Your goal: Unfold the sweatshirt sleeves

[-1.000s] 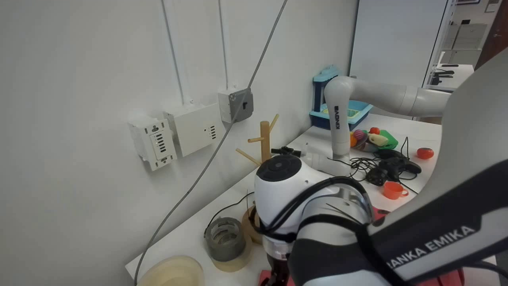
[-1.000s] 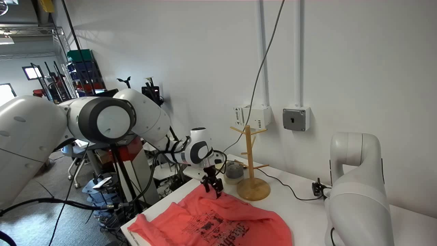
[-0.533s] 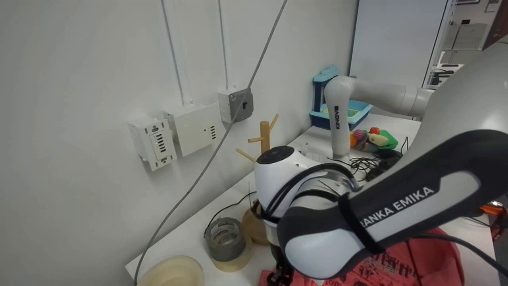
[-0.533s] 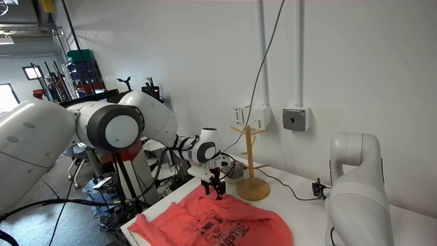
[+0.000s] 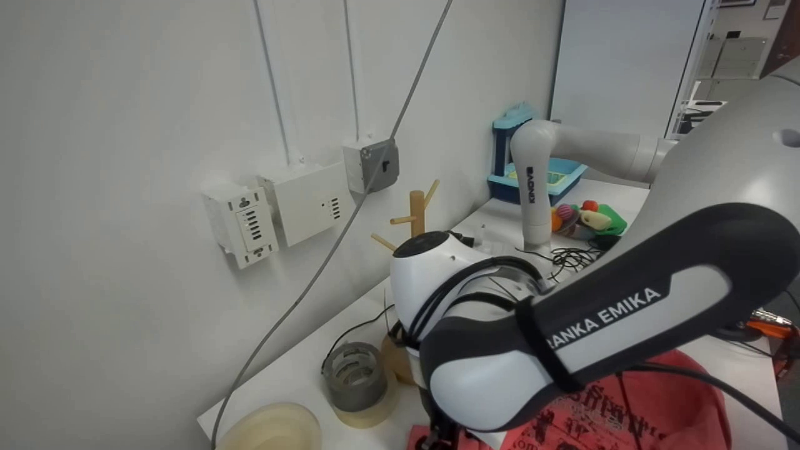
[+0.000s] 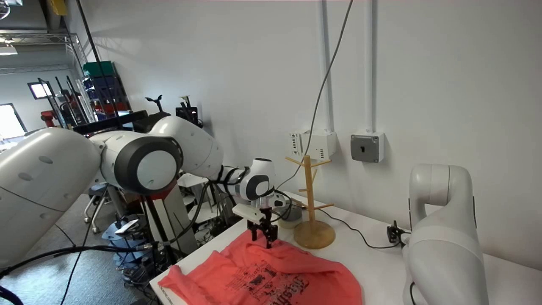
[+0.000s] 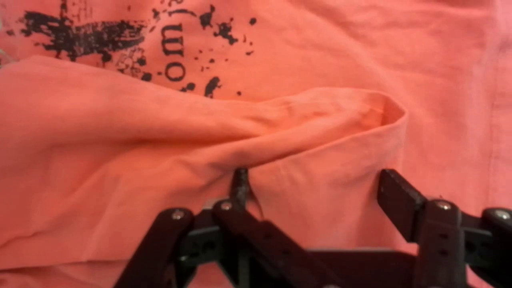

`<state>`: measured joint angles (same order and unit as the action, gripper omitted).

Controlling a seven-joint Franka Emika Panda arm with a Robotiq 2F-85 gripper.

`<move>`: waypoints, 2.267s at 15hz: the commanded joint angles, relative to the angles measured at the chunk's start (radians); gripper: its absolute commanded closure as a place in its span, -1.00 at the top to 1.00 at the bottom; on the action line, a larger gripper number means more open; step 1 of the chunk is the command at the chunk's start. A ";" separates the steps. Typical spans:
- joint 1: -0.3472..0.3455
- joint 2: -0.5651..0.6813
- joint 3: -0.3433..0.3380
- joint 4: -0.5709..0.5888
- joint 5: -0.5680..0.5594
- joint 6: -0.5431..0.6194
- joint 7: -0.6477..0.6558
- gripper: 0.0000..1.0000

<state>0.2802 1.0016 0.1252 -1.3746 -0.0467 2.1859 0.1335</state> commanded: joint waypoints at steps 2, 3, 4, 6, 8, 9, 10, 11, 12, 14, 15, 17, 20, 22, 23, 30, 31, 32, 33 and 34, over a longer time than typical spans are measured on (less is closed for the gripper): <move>-0.015 0.043 0.034 0.076 0.058 -0.067 -0.031 0.67; -0.014 0.045 0.036 0.079 0.064 -0.072 -0.031 0.66; -0.013 0.047 0.038 0.081 0.070 -0.075 -0.030 0.67; -0.011 0.049 0.042 0.081 0.076 -0.075 -0.031 0.65; -0.008 0.050 0.048 0.081 0.080 -0.072 -0.036 0.64; -0.006 0.050 0.052 0.081 0.080 -0.069 -0.039 0.63; -0.004 0.050 0.056 0.082 0.079 -0.066 -0.042 0.63; -0.003 0.052 0.061 0.085 0.080 -0.064 -0.045 0.64; 0.000 0.052 0.066 0.085 0.081 -0.061 -0.046 0.64; 0.010 0.048 0.074 0.078 0.077 -0.053 -0.050 0.60; 0.015 0.046 0.078 0.074 0.075 -0.049 -0.052 0.58; 0.021 0.040 0.089 0.066 0.076 -0.046 -0.060 0.57; 0.036 0.030 0.100 0.050 0.071 -0.033 -0.074 0.48; 0.044 0.025 0.106 0.041 0.067 -0.023 -0.087 0.43; 0.047 0.024 0.109 0.037 0.067 -0.020 -0.094 0.42; 0.074 0.001 0.112 0.005 0.054 -0.006 -0.126 0.43; 0.083 -0.013 0.101 -0.010 0.045 -0.007 -0.114 0.44; 0.088 -0.030 0.093 -0.027 0.036 -0.009 -0.106 0.47; 0.093 -0.049 0.085 -0.044 0.025 -0.014 -0.097 0.51; 0.099 -0.074 0.072 -0.069 0.009 -0.018 -0.088 0.52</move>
<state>0.3607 1.0104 0.2325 -1.3553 -0.0104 2.1610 0.0331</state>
